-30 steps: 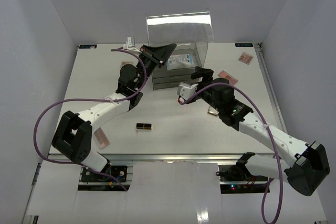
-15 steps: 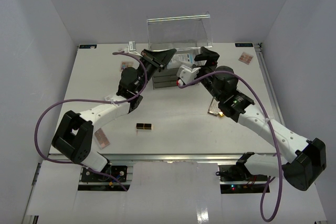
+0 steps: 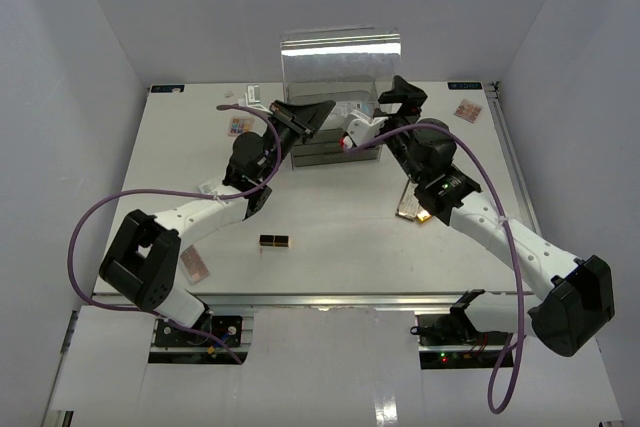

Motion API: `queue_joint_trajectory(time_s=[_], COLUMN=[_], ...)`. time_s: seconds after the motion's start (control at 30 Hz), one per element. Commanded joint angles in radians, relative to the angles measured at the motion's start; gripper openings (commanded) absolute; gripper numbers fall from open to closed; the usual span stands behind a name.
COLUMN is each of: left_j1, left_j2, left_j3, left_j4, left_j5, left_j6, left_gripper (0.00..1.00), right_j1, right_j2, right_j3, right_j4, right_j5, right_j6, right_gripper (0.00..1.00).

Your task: Organize the makeup

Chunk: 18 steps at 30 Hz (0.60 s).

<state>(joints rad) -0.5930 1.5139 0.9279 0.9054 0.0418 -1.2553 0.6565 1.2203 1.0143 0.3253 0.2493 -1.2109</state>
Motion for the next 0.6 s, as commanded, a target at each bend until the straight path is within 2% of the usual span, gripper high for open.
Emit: queue_joint_trajectory(time_s=[0.0,0.13,0.17,0.23,0.3,0.37,0.47,0.57], left_j1=[-0.002,-0.001,-0.001,-0.001,-0.001,-0.001,-0.001,-0.001], left_j2=[-0.009,-0.011,-0.010,-0.006,-0.003,0.000,0.002,0.003], left_j3=[-0.007,-0.018,-0.018,-0.016,-0.009,-0.003,0.000,-0.003], left_j4=[0.027,0.031,0.033,0.033,0.035,0.035,0.035,0.038], left_j5=[0.007,0.003,0.003,0.003,0.005,0.007,0.009,0.009], left_j6=[0.004,0.005,0.005,0.005,0.005,0.007,0.008,0.010], left_gripper=[0.02,0.02,0.02,0.02,0.02,0.02,0.02,0.02], right_j1=[-0.030,-0.039,-0.041,-0.043,-0.043,-0.043,-0.043,-0.043], right_j2=[0.016,0.016,0.010,-0.010,-0.023,-0.038,-0.042,-0.037], right_j3=[0.066,0.087,0.100,0.130,0.177,0.185,0.171,0.144], right_j4=[0.087,0.058,0.002,-0.153,-0.442,-0.609,-0.720,-0.753], right_j5=[0.007,-0.010,-0.043,-0.149,-0.379,-0.546,-0.683,-0.689], right_j6=[0.038,0.066,0.085,0.113,0.104,0.061,-0.012,-0.062], right_gripper=[0.96,0.96,0.95,0.93,0.92,0.91,0.91,0.90])
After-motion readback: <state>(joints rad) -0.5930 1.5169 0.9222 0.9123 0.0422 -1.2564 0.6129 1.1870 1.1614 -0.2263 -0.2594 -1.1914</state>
